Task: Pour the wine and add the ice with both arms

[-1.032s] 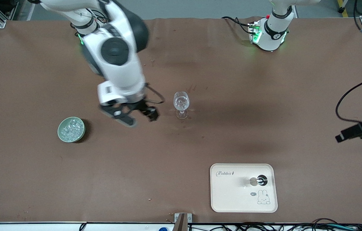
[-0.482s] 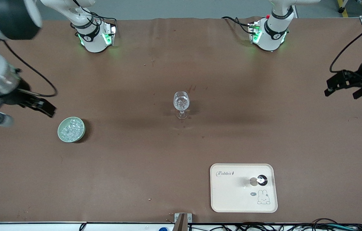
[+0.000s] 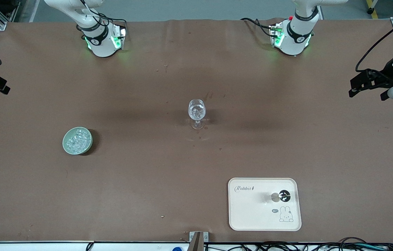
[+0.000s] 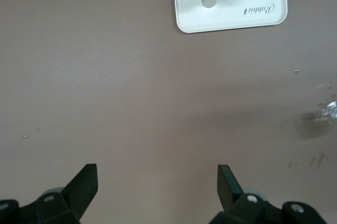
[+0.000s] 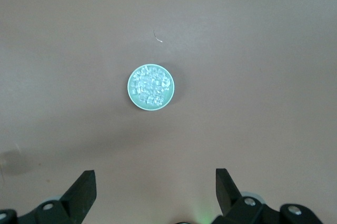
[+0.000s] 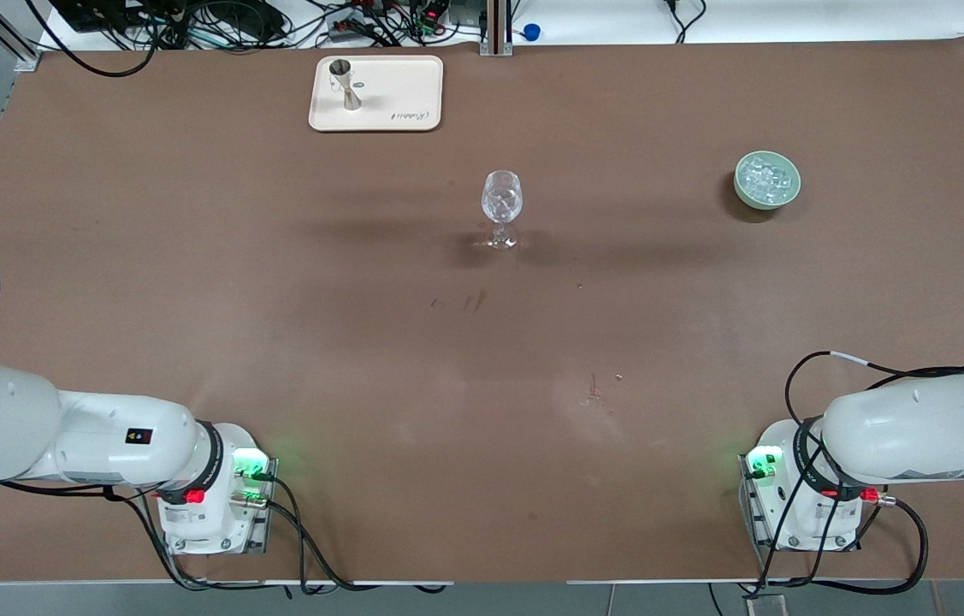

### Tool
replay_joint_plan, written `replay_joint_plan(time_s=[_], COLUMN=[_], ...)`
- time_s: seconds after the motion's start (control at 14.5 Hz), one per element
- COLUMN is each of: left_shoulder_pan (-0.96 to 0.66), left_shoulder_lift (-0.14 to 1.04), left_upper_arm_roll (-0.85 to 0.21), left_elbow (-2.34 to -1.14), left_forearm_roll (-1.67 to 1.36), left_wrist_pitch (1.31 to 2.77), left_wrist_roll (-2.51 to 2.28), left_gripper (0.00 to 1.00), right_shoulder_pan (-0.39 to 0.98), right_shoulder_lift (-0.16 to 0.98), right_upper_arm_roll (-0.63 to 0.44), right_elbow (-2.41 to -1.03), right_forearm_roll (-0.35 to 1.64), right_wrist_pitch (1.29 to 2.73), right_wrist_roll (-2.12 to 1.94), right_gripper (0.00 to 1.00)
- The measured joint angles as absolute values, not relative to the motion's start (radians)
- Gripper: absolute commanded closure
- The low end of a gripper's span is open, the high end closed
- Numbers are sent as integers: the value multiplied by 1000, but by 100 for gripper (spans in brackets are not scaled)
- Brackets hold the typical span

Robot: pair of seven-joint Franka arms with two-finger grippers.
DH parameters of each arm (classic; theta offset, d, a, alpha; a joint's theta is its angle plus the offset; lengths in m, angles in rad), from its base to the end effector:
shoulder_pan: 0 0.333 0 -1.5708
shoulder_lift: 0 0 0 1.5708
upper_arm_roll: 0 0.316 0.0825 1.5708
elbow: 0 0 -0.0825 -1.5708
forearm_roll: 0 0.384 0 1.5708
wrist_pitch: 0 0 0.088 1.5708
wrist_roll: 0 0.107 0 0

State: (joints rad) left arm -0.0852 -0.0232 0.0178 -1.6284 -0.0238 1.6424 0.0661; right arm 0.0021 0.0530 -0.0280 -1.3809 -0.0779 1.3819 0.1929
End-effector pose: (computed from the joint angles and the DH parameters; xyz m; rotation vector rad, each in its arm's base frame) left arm 0.5523 -0.0396 0.6164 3.1100 -0.2059 0.0579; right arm 0.5501 -0.0232 0.6673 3.0379 -0.3531 -0.0692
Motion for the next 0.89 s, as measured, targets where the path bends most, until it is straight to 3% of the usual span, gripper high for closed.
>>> replay_joint_plan(time_s=[0.41,0.89], left_shoulder_pan=[-90,-88], left_shoulder_lift=[-13,-13], left_upper_arm_roll=[2,-21], left_elbow=[-1622,-1621], left_forearm_roll=[-22,-22], left_wrist_pitch=[1623,1625], left_wrist_roll=[-55,-65], left_gripper=[0,0], right_shoulder_pan=[-10,-12], right_shoulder_lift=[24,23], right_upper_arm_roll=[-29,-30], right_elbow=[-1460,-1461], right_forearm_roll=[-15,-14], right_wrist_pitch=[1486,1494], right_wrist_roll=[186,138], right_gripper=[0,0])
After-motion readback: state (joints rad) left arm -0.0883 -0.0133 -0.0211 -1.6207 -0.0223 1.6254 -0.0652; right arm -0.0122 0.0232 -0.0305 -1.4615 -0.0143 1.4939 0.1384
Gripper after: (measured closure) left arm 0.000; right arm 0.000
